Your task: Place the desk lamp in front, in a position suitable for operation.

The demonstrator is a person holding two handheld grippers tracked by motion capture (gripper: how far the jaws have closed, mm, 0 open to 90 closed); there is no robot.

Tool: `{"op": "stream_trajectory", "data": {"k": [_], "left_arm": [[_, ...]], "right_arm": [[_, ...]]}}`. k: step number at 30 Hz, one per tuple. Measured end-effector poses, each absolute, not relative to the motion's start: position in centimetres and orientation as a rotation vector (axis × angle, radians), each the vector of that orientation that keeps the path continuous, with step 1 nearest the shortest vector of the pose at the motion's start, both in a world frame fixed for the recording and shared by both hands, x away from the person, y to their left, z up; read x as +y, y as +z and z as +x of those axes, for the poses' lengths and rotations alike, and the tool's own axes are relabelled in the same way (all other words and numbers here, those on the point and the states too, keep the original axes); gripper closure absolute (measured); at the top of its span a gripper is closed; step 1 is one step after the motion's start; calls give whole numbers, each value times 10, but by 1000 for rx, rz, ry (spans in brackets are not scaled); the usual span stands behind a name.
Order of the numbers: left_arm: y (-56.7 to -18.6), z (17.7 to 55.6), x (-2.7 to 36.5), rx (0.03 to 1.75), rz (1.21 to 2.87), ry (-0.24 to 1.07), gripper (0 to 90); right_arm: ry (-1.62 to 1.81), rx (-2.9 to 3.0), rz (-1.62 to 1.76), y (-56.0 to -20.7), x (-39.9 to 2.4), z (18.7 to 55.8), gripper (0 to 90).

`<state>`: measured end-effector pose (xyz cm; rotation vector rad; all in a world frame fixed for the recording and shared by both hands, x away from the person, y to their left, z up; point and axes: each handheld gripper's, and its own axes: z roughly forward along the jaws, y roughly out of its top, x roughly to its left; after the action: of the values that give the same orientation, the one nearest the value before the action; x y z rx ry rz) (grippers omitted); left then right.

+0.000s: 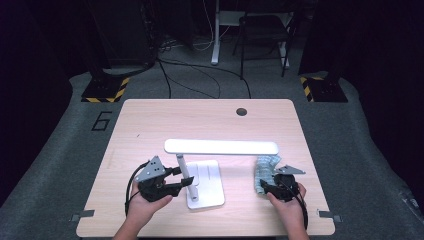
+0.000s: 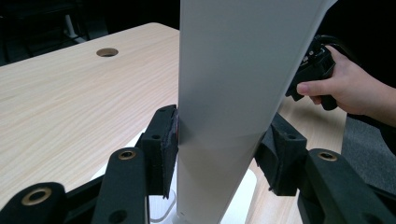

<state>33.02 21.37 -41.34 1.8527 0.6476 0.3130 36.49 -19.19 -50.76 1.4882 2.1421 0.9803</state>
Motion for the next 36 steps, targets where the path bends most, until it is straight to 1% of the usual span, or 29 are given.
{"op": "stream_trajectory", "data": {"k": [2,12,17,27,32,36], "left_arm": [[-413,330,213,649,1851,315,523],[-413,330,213,648,1856,317,522],[-412,330,214,648,1864,323,524],[-413,328,213,644,1861,329,529],[-413,328,212,652,1850,340,530],[-412,326,211,650,1861,330,531]], "right_arm": [[996,2137,1500,-508,-194,366,540],[927,2130,1428,-505,-185,363,542],[956,2160,1395,-506,-181,362,549],[1032,2153,1410,-503,-178,360,678],[1095,2144,1395,-495,-175,356,696],[1161,2166,1335,-483,-157,347,697]]}}
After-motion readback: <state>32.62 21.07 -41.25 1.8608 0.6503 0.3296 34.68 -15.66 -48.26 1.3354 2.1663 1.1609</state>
